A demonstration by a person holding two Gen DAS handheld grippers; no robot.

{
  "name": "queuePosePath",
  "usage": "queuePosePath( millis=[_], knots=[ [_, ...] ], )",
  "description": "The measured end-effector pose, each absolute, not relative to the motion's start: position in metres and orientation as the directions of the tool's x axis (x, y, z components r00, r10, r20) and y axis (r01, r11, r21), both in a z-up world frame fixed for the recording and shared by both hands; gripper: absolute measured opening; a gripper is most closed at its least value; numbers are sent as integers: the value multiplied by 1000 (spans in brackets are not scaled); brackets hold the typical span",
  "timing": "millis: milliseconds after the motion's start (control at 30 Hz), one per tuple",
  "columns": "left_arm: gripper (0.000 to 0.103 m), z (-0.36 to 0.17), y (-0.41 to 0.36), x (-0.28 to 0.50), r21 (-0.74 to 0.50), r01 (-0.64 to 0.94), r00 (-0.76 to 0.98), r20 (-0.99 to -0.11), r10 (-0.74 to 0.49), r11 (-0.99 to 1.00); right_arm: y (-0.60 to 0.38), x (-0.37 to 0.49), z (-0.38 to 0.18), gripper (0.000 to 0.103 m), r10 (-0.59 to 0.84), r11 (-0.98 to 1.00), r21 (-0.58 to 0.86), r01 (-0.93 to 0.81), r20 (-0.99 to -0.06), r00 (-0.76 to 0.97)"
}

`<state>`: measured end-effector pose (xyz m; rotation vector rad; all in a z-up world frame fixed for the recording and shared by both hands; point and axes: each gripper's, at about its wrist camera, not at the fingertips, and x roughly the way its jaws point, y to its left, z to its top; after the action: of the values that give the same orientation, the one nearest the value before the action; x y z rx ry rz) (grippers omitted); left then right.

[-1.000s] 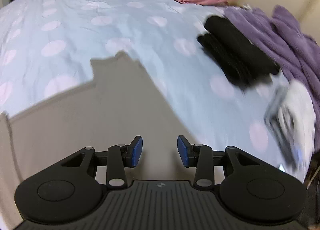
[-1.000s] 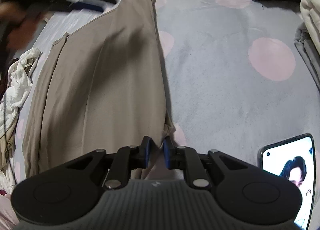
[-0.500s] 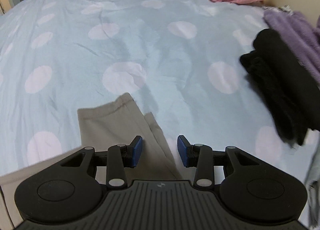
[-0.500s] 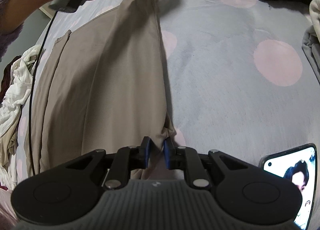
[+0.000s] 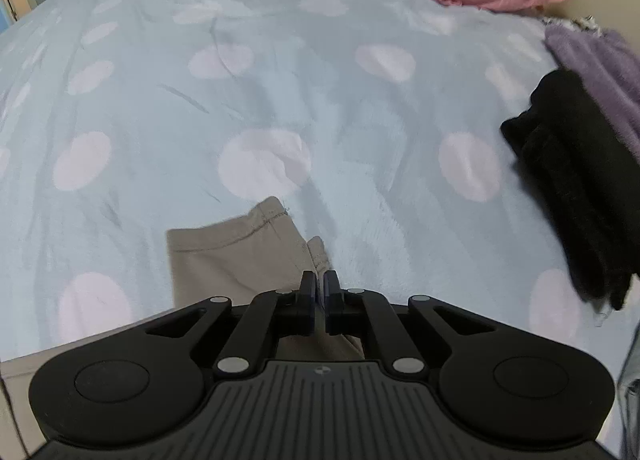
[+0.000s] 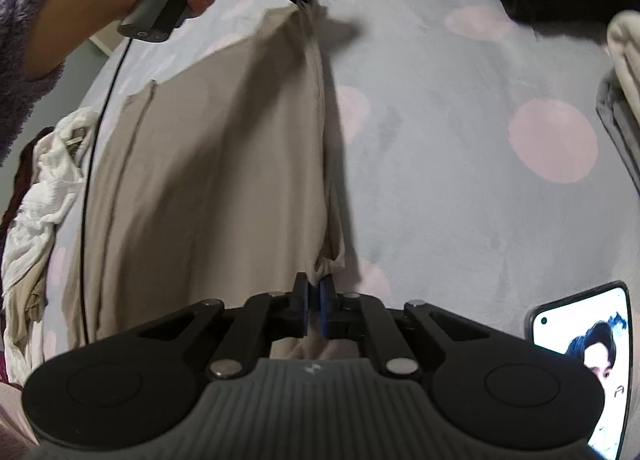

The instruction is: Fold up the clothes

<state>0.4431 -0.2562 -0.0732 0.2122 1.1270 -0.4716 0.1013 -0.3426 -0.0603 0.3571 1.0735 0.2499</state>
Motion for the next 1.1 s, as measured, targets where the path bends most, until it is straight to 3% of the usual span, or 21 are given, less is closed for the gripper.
queuePosePath(
  millis=[433,933,1033,1100],
  knots=[
    [2,-19,-174,444,-208,405,380,-848,-371,890,-264,85,-15,6,463,886,395,-241,-752,469],
    [2,-79,-67,454,-302,292,376,-836,-400,907,-198,110,-54,7,491,858,394,-330,-818,300],
    [2,-87,-60,455,-315,290,374,-832,-410,904,-192,113,-61,14,493,853,400,-335,-828,266],
    [5,-85,-56,454,-294,285,412,-822,-393,913,-192,110,-61,25,519,837,430,-337,-820,242]
  ],
)
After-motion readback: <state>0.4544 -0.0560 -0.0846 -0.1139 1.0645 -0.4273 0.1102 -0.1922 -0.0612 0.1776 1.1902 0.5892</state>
